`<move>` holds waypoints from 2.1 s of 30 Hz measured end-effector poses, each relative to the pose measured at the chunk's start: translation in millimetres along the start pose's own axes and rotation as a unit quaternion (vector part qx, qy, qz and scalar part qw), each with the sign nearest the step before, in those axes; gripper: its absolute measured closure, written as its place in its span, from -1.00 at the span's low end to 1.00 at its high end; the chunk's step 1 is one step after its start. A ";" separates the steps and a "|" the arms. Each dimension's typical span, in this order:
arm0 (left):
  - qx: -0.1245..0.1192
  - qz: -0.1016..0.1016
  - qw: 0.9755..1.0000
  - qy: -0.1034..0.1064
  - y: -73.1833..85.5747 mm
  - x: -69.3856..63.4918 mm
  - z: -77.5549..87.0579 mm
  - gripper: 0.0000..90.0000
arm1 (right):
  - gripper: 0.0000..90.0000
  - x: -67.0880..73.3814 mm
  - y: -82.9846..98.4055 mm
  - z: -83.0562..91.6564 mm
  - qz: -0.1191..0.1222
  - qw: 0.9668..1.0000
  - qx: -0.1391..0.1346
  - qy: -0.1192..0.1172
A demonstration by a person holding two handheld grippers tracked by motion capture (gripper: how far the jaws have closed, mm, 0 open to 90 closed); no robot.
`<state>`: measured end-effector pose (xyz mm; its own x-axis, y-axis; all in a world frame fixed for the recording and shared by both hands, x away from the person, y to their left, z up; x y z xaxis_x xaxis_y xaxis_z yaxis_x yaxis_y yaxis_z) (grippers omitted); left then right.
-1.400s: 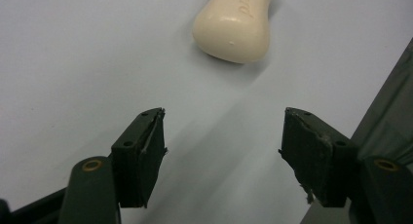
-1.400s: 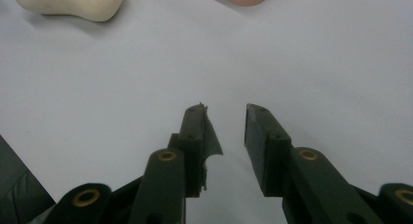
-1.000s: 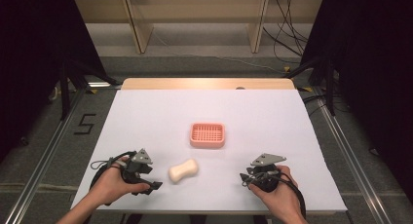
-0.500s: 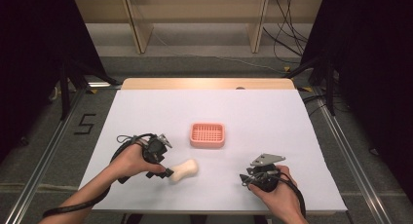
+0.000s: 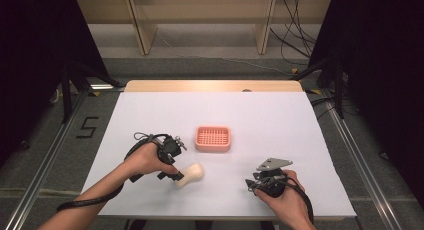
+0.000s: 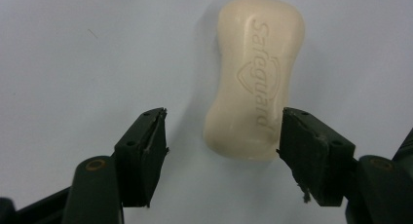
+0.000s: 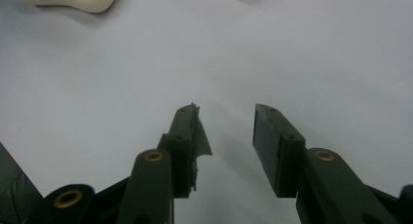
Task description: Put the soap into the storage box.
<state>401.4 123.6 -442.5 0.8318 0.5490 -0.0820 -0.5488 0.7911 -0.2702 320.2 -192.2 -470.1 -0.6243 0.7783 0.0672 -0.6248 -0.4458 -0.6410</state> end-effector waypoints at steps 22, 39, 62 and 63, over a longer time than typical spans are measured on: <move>0.019 -0.010 1.000 -0.001 -18.5 -6.0 -7.0 -0.26 | 0.36 0.1 -0.1 -0.9 0.007 1.000 -0.004 0.000; 0.063 -0.033 0.997 0.001 -29.1 -13.8 -23.4 -0.22 | 0.34 -0.4 -0.1 -0.4 0.008 1.000 0.002 -0.004; 0.093 -0.033 0.995 0.008 -36.1 -16.3 -37.8 -0.03 | 0.33 -0.7 1.6 -3.4 0.015 1.000 -0.003 -0.002; 0.095 -0.038 0.995 0.008 -36.7 -15.9 -38.0 -0.03 | 0.33 -0.3 1.6 -3.5 0.013 1.000 -0.003 -0.003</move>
<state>411.5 75.7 -467.7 0.8717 0.4826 -0.0848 -0.4891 0.8674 -0.0910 321.0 -191.6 -473.8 -0.6424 0.7644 0.0551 -0.6063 -0.4630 -0.6465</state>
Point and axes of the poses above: each handheld gripper's, and its own axes: z roughly backward along the jaws, y roughly out of its underside, x roughly to its left, the point moved 1 cm from there along -z, roughly forward along the jaws, and after that the axes turned 1 degree about z, right-handed, at the moved point
